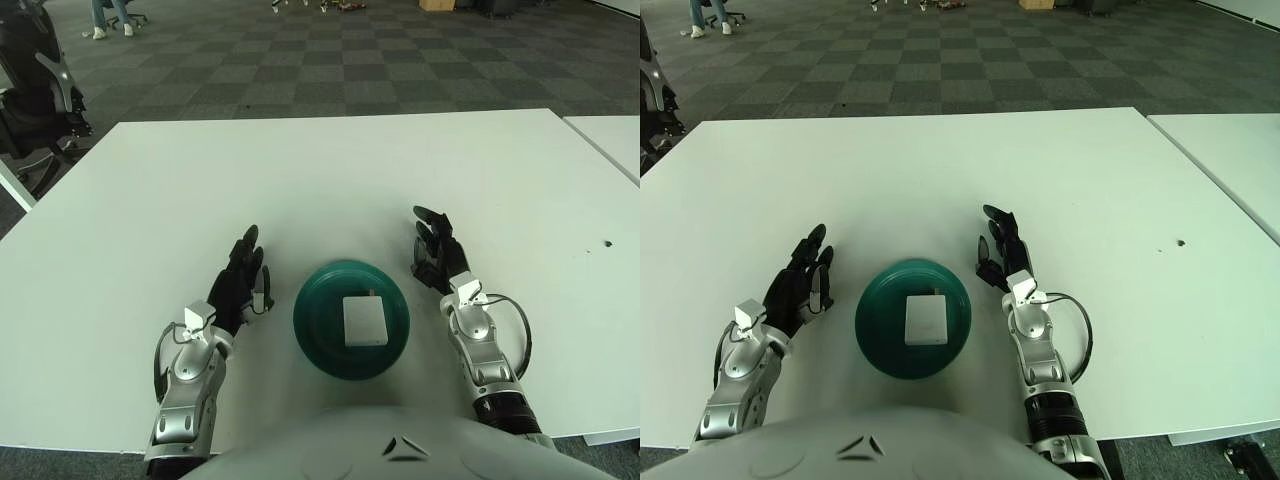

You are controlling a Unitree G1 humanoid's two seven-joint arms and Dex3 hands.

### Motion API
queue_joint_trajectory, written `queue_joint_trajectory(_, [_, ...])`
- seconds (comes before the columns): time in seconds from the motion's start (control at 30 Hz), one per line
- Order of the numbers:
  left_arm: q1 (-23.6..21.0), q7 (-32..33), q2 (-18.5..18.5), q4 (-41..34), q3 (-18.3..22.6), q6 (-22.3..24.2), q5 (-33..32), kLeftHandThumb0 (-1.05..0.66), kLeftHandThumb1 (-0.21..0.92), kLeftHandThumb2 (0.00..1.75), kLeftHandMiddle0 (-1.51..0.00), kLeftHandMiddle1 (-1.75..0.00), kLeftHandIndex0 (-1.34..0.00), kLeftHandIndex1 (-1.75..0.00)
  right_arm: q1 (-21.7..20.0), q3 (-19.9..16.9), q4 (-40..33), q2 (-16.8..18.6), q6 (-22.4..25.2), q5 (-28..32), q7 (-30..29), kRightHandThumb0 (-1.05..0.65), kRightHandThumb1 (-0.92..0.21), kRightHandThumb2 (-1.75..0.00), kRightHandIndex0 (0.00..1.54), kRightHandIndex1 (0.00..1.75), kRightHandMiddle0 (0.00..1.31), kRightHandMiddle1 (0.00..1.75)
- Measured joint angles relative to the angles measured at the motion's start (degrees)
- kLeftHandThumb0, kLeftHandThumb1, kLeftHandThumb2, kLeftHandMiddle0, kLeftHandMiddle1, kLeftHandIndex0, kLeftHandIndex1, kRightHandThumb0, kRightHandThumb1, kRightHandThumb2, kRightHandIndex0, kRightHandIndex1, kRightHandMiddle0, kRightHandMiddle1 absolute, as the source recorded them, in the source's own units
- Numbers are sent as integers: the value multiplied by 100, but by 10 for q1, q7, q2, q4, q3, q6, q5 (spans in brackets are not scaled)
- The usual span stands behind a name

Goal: Put the charger into the plate.

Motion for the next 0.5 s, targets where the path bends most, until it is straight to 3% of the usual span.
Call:
queue_joint_trajectory(0.13, [7,27,-16,0,-7,-9,24,-101,92,107,-4,-2,0,-34,0,0,0,0,-1,3,1,-66,-92,-88,25,0,0,64])
queue_joint_trajectory(0.37, [18,97,-39,55,-10,-89,86,-96,92,108,-10,-3,0,-44,1,0,0,-4,-2,4,6,-67,-92,-89,26,1,0,65])
queue_joint_trajectory(0.5, [21,116,-45,67,-10,-108,97,-95,92,108,-14,-4,0,-51,2,-1,0,-5,-6,4,9,-66,-92,-88,27,1,0,65])
